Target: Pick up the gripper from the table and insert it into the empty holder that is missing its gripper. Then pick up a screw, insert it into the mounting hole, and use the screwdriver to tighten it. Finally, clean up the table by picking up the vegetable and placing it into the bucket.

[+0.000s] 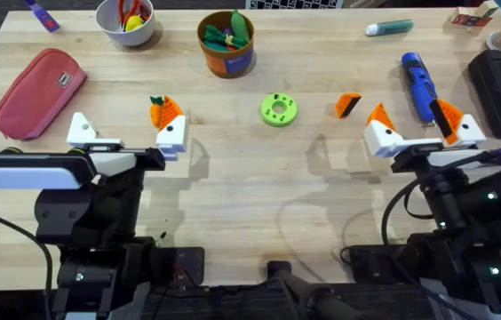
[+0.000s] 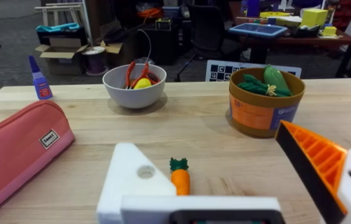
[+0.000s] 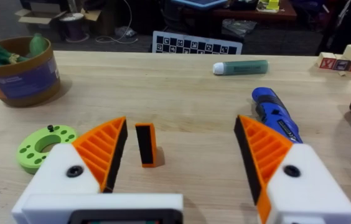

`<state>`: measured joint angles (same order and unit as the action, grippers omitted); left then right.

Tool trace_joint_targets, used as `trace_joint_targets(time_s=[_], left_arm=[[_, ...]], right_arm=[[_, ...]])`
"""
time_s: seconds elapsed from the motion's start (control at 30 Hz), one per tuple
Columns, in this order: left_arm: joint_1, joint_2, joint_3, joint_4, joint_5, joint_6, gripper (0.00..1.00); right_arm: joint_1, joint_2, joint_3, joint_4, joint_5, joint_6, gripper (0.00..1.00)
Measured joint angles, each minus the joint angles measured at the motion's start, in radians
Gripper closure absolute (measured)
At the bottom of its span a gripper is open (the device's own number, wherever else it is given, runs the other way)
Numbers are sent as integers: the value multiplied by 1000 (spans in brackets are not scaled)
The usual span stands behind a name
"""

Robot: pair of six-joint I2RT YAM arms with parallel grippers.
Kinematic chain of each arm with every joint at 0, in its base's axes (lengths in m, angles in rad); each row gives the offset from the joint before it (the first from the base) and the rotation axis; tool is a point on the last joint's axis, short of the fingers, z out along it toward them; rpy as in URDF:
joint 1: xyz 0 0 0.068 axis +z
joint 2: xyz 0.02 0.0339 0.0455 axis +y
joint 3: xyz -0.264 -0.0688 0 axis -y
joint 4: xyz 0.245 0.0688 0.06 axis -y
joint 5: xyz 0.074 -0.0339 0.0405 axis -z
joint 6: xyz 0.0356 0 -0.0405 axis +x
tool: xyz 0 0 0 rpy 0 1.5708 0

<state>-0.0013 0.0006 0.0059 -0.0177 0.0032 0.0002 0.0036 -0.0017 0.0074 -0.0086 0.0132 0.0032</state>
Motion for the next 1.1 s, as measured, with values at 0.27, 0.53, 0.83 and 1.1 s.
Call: trace_joint_targets(time_s=[0.27, 0.53, 0.83, 1.1], left_arm=[[0, 0, 0, 0, 0, 0, 15], [0, 0, 0, 46, -1, 7, 15], [10, 48, 174, -71, -34, 12, 16], [77, 399, 596, -390, -52, 15, 15]], right_arm=[[0, 0, 0, 0, 0, 0, 8], [0, 0, 0, 42, -2, 0, 8], [0, 20, 86, 109, -3, 0, 8], [0, 273, 399, -111, -4, 0, 7]])
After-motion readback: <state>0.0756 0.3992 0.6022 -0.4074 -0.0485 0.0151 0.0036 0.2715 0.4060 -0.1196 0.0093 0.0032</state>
